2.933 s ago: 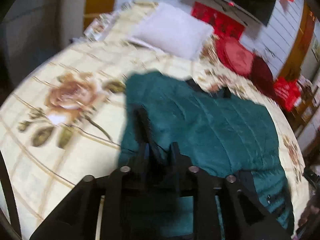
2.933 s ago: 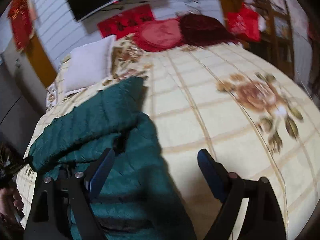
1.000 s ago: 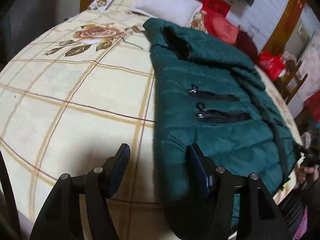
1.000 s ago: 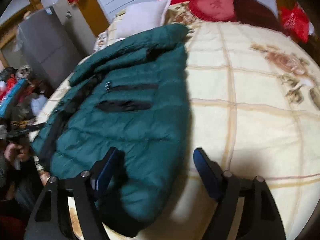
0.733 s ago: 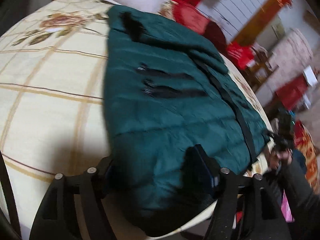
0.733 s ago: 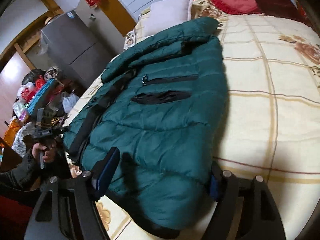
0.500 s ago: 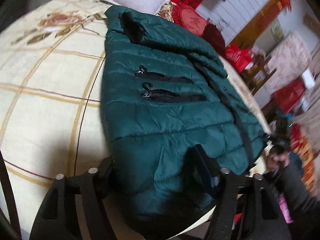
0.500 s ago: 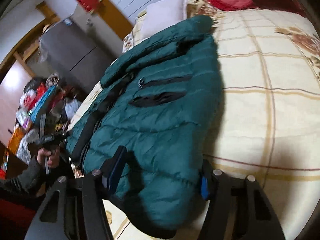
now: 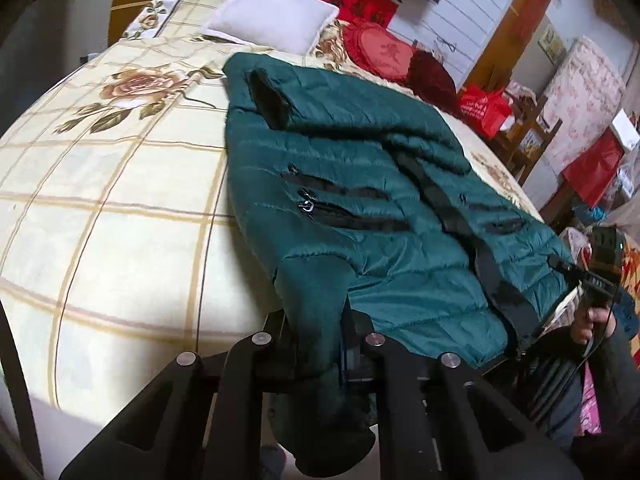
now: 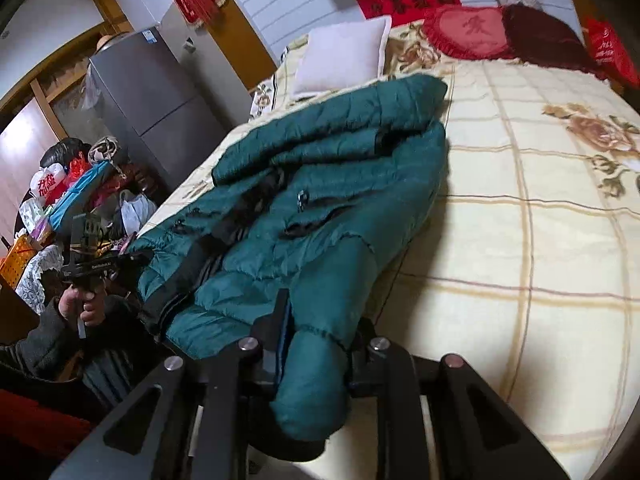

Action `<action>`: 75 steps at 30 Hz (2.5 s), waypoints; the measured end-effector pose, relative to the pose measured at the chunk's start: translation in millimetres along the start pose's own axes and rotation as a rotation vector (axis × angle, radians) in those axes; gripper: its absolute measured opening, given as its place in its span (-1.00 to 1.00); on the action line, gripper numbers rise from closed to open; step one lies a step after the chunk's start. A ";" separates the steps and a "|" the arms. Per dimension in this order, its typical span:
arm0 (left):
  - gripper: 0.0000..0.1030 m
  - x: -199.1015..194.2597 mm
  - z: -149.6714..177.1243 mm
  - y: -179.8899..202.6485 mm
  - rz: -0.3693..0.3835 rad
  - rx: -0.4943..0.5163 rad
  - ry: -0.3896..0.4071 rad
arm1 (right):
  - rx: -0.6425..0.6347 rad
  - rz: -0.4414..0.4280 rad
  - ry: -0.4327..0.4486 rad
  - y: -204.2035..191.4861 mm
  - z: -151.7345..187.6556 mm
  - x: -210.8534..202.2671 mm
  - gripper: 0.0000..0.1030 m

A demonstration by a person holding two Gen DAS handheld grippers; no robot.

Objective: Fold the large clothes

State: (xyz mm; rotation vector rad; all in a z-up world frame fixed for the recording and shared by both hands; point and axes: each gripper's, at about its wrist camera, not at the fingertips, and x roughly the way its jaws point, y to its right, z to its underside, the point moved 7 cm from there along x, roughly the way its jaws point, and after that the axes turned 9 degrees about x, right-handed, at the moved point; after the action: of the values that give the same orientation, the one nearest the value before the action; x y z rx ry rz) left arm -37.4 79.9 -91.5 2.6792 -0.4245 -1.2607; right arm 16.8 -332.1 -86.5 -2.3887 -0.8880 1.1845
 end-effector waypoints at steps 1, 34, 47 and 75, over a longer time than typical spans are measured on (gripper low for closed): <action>-0.65 -2.9 1.5 -0.2 0.000 -0.003 0.007 | -0.007 0.006 0.006 -0.4 0.6 -3.8 -0.60; -0.12 20.4 37.9 7.5 -0.372 0.030 0.009 | 0.154 0.116 -0.016 27.5 37.3 25.7 0.12; -0.14 21.9 37.6 6.7 -0.387 0.026 0.007 | 0.120 0.158 0.006 25.5 39.4 27.1 -0.36; -0.14 23.7 40.3 10.5 -0.441 0.059 0.015 | 0.072 0.221 0.099 18.8 37.1 18.8 -0.41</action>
State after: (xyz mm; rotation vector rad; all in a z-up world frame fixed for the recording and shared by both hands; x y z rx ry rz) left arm -56.1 61.8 -131.7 2.9327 0.1470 -1.3427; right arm 3.0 -333.1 -130.0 -2.5118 -0.5521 1.1414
